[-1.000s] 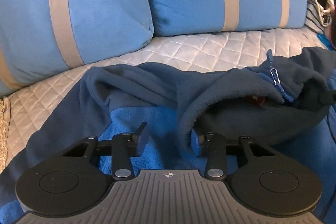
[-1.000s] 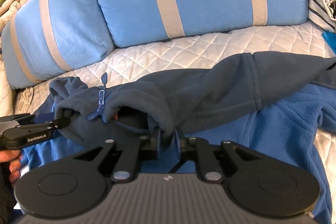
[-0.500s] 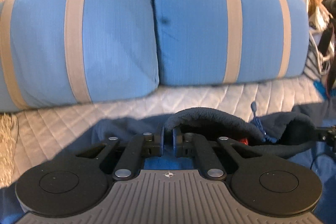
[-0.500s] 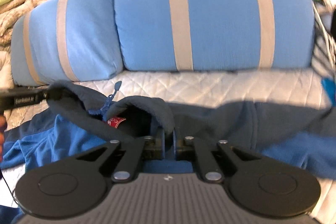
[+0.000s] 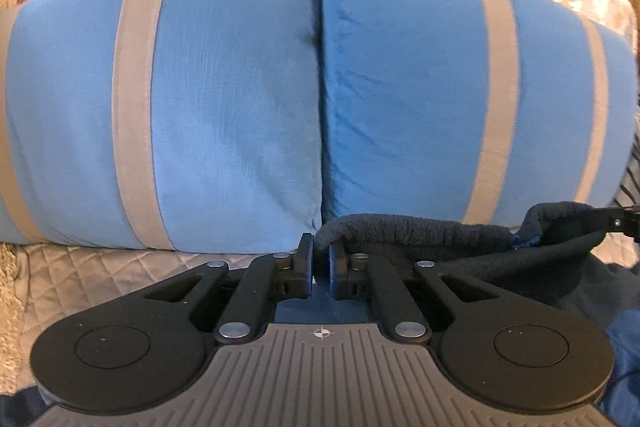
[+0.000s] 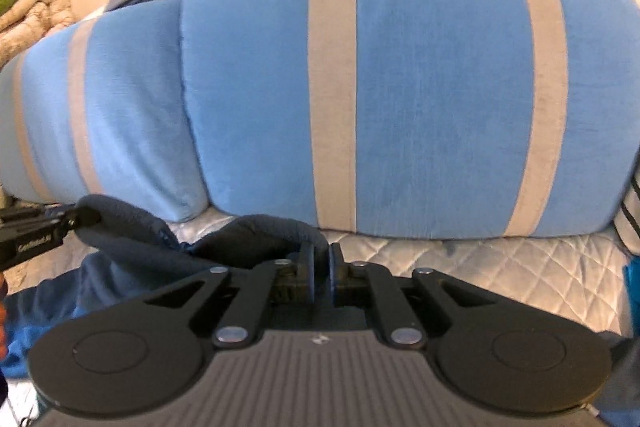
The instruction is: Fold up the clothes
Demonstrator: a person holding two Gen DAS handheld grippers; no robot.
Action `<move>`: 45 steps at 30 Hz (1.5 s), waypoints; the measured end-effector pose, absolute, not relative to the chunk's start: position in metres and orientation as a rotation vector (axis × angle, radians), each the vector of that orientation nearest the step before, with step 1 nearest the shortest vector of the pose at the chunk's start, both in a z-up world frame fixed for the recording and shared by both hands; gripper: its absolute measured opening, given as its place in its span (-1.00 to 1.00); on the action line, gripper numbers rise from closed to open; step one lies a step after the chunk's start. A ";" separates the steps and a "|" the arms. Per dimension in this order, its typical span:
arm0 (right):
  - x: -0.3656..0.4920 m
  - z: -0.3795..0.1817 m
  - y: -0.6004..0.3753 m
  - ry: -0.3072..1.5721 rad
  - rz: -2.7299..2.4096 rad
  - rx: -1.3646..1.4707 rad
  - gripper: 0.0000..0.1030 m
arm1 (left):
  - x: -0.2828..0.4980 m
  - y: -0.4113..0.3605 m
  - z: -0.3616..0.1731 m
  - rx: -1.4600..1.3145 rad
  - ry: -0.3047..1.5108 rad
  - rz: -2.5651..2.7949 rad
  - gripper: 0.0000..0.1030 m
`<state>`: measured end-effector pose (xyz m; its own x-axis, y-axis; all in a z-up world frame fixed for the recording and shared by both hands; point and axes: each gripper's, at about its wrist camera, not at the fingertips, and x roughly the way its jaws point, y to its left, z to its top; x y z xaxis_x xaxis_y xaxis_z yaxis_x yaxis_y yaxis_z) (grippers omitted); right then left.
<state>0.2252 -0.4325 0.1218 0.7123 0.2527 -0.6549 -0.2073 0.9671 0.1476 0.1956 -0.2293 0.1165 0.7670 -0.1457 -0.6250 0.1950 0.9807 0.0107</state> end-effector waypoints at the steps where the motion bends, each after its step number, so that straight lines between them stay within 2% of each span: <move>1: 0.233 0.116 -0.431 0.744 0.251 0.067 -0.88 | 0.200 -0.230 0.110 0.070 0.682 -0.179 -0.84; 5: 0.251 0.089 -0.430 0.794 0.266 0.078 -0.84 | 0.210 -0.226 0.082 0.044 0.733 -0.158 -0.84; 6: 0.253 0.084 -0.431 0.802 0.285 0.082 -0.58 | 0.211 -0.225 0.075 0.042 0.744 -0.154 -0.84; 7: 0.254 0.079 -0.433 0.810 0.303 0.086 -0.41 | 0.211 -0.224 0.069 0.039 0.755 -0.156 -0.84; 9: 0.254 0.077 -0.443 0.793 0.331 0.056 0.45 | 0.211 -0.218 0.059 0.028 0.772 -0.164 -0.84; 11: 0.251 0.079 -0.457 0.757 0.353 0.004 0.70 | 0.211 -0.211 0.053 0.014 0.779 -0.177 -0.84; 19: 0.239 0.078 -0.510 0.689 0.439 -0.295 0.69 | 0.213 -0.208 0.053 -0.006 0.782 -0.193 -0.82; 26: 0.217 0.065 -0.495 0.666 0.581 -0.625 0.60 | 0.212 -0.207 0.050 -0.013 0.777 -0.196 -0.80; 30: 0.222 0.063 -0.482 0.690 0.627 -0.693 0.47 | 0.209 -0.206 0.049 -0.011 0.772 -0.203 -0.80; 37: 0.231 0.060 -0.478 0.759 0.659 -0.678 0.40 | 0.209 -0.204 0.048 -0.017 0.767 -0.217 -0.80; 40: 0.234 0.058 -0.477 0.787 0.664 -0.660 0.06 | 0.208 -0.205 0.048 -0.008 0.765 -0.226 -0.79; 41: 0.235 0.058 -0.477 0.796 0.665 -0.654 -0.38 | 0.208 -0.205 0.049 -0.007 0.766 -0.231 -0.79; 42: 0.236 0.057 -0.477 0.805 0.667 -0.648 -0.70 | 0.208 -0.205 0.050 -0.007 0.769 -0.237 -0.79; 45: 0.240 0.056 -0.476 0.833 0.671 -0.629 -0.79 | 0.206 -0.204 0.054 -0.004 0.774 -0.264 -0.79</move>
<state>0.2397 -0.4760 0.0562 0.4976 0.2818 -0.8203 -0.7419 0.6282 -0.2343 0.2059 -0.2039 0.0539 0.6838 -0.2368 -0.6902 0.2341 0.9671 -0.0999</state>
